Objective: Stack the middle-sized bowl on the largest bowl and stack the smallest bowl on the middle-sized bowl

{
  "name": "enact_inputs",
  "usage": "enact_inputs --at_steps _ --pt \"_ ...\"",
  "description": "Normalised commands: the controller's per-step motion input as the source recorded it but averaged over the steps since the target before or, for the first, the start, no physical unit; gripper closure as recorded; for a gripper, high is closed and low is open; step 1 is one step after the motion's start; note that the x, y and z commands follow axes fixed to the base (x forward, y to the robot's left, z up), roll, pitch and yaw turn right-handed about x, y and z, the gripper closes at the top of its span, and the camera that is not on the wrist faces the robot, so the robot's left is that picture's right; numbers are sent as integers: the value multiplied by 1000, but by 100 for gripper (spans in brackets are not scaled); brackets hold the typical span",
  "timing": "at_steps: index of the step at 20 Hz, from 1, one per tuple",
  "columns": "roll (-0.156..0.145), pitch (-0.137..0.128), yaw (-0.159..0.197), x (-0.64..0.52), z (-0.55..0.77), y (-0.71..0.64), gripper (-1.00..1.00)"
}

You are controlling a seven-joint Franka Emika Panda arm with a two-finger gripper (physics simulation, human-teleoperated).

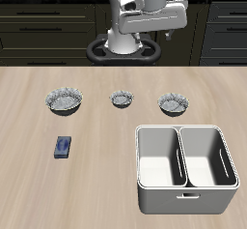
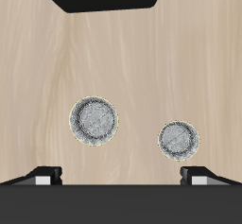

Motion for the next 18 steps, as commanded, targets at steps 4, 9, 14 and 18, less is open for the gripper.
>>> enact_inputs --at_steps 4,9,14,18 --pt "-18 -24 26 76 -31 181 -100" --pt "5 11 7 79 -124 196 -100" --pt "-47 -32 25 22 -22 39 -100" --pt "-41 -35 30 22 -27 -125 -100"
